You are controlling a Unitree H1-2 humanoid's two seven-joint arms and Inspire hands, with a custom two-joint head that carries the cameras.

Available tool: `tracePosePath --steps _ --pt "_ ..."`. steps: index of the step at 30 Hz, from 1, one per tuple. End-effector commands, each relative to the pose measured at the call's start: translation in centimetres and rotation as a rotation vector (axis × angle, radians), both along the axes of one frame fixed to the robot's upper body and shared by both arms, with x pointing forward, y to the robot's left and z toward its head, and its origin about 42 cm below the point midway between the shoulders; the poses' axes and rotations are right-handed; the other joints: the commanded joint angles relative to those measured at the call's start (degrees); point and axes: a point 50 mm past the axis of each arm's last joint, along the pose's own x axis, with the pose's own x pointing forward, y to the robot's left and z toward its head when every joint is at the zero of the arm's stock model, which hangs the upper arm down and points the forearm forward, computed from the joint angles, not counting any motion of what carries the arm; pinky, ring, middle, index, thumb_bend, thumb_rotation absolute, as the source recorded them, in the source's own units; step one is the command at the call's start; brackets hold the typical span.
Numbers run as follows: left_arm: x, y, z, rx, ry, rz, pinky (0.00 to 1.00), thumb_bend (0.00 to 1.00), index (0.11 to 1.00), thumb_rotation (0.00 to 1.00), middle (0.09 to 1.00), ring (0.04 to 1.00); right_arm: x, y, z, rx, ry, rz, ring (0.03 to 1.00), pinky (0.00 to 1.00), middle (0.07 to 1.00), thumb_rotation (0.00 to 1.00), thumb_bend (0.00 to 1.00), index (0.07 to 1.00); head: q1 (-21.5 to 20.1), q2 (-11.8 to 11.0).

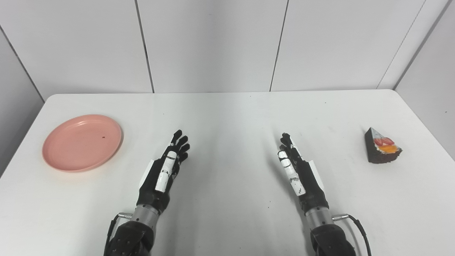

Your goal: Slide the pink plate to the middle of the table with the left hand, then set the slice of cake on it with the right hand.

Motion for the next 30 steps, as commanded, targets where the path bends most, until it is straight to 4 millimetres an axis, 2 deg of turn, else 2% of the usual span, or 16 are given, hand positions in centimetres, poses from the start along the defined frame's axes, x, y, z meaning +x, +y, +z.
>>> tracePosePath --steps 1,25,30 --pt "-0.63 0.04 -1.34 0.019 0.080 -0.011 0.97 0.39 0.963 1.00 0.969 0.957 0.48 0.34 1.19 -0.001 -0.034 0.015 0.937 0.92 0.955 1.00 0.27 0.961 0.1 0.0" --pt "-0.61 0.00 -1.33 0.014 0.076 -0.018 0.97 0.38 0.967 1.00 0.974 0.963 0.45 0.38 1.23 -0.004 -0.037 0.015 0.932 0.91 0.950 1.00 0.27 0.957 0.1 0.0" --pt "-0.55 -0.16 -1.48 0.016 0.081 -0.017 0.97 0.39 0.971 1.00 0.975 0.963 0.48 0.20 1.19 -0.012 -0.036 0.018 0.935 0.92 0.956 1.00 0.26 0.960 2.0 -0.6"
